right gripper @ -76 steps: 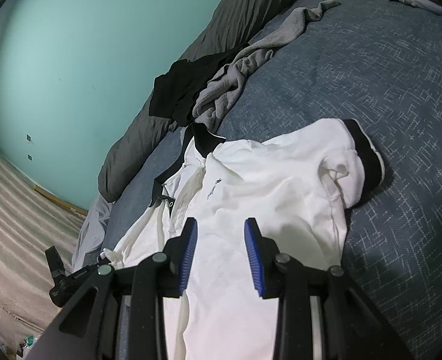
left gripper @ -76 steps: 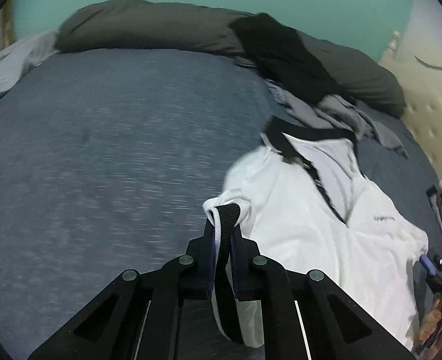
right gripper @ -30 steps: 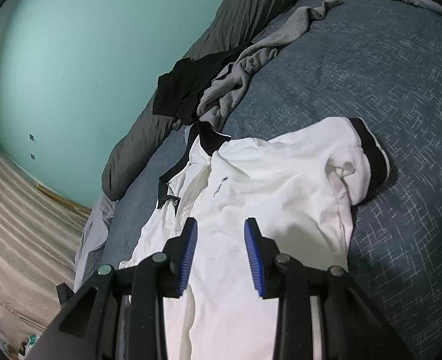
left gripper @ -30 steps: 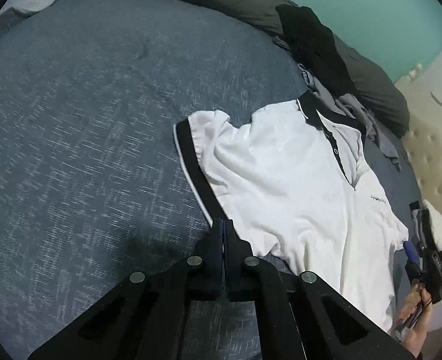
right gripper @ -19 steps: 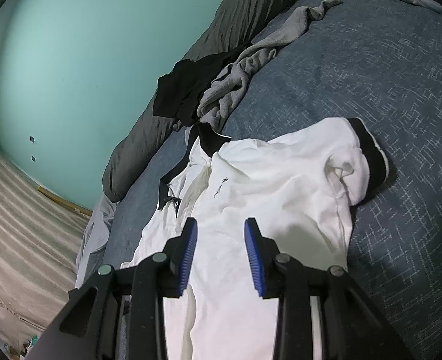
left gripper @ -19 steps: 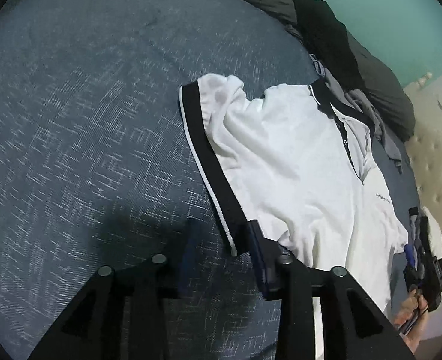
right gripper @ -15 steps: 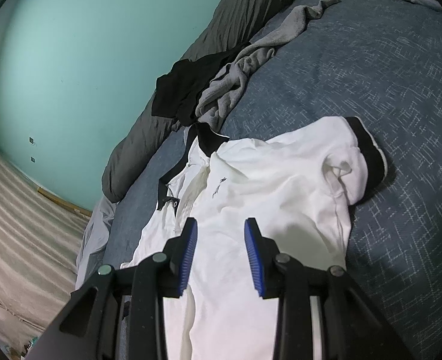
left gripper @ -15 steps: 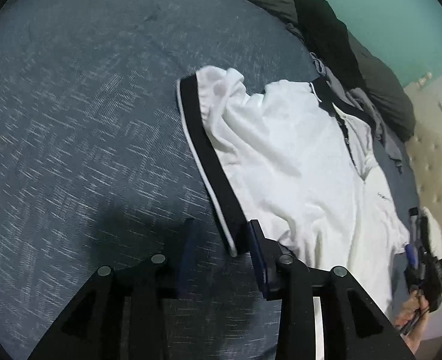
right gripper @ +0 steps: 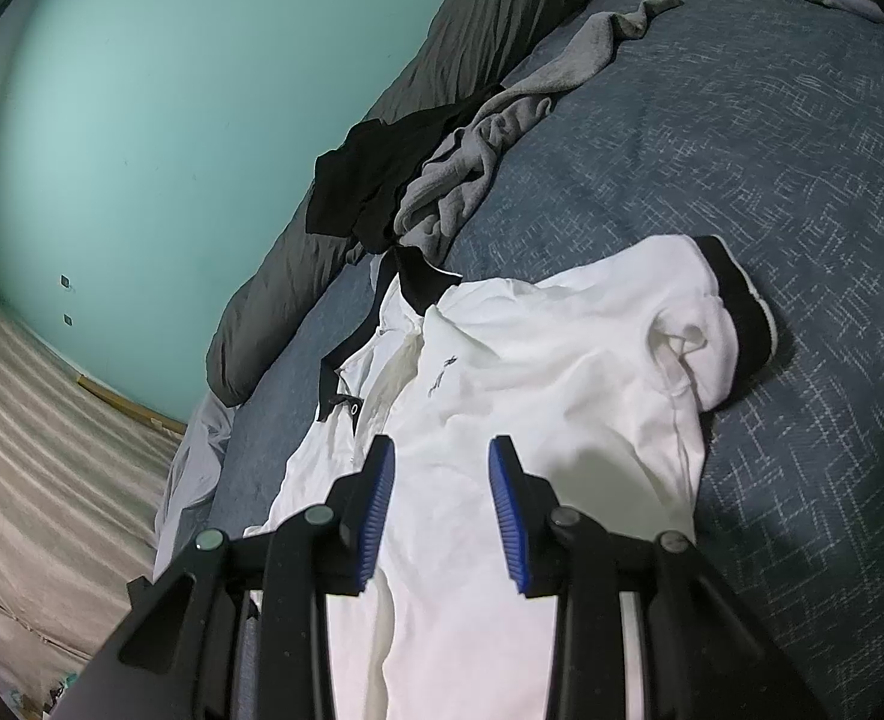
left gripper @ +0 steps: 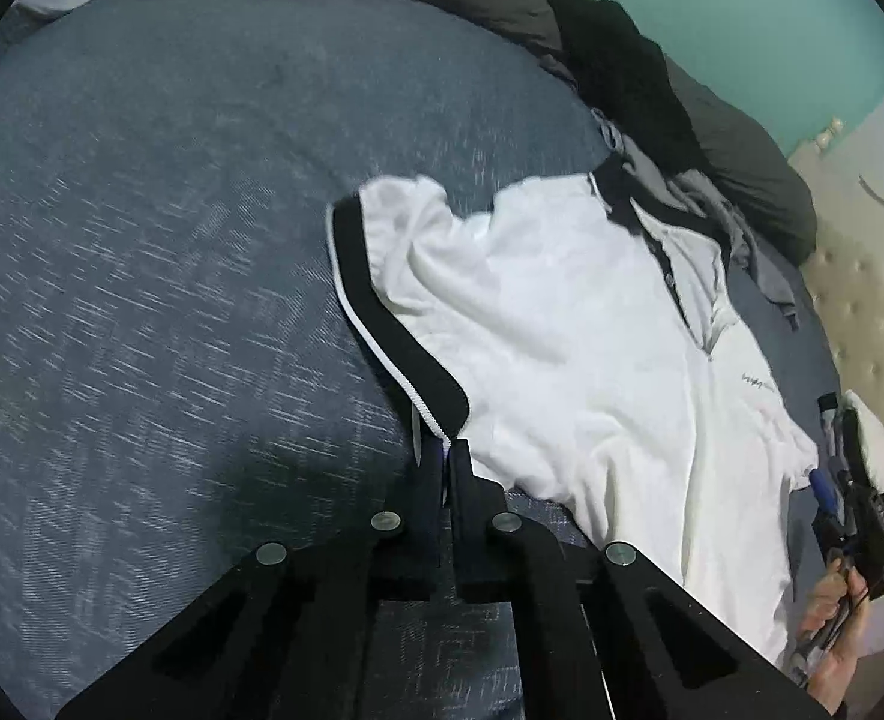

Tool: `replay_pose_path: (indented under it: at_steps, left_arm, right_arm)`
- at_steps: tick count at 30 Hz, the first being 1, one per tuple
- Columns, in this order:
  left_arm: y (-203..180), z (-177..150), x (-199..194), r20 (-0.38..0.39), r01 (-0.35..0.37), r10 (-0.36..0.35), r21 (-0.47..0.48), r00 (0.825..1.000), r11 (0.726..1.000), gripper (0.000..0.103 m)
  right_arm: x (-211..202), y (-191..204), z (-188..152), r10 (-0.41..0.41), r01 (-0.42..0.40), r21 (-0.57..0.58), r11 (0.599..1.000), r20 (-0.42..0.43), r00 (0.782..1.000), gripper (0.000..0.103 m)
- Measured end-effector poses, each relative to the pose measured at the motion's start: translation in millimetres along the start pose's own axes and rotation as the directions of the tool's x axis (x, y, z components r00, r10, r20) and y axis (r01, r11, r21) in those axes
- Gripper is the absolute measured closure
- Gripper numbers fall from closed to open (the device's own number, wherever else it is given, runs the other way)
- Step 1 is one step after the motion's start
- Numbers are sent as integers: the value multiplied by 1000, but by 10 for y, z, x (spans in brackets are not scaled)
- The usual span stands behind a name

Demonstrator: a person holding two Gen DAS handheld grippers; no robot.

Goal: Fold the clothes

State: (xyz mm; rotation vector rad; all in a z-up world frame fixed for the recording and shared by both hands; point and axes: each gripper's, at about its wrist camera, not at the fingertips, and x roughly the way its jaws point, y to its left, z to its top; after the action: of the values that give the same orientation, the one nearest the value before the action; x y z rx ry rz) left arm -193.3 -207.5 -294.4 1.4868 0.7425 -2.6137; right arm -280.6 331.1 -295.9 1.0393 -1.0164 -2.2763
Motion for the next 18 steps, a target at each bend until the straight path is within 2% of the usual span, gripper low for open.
replay_pose_path:
  at_steps: [4,10,14,18]
  left_arm:
    - [-15,18,-89,12,-14,13,24,1000,1000,101]
    - [121,90,-255,25,-74,73,39,997,997,102]
    - [256,63,-119,-37,-90,90,2,995,996,102]
    - [284,0,87,-91,-60,57,-30,994,998,101]
  right_arm:
    - [-1,3,8,2,-2,1,1000,1,1000,71]
    - [-13,3,14,7,-7,6,1000,5,1000,71]
    - [-14,0,16,8,-8,7,1000,4,1000,71]
    - [-21,-13,20,7,-7,7,1000,3,1000,71]
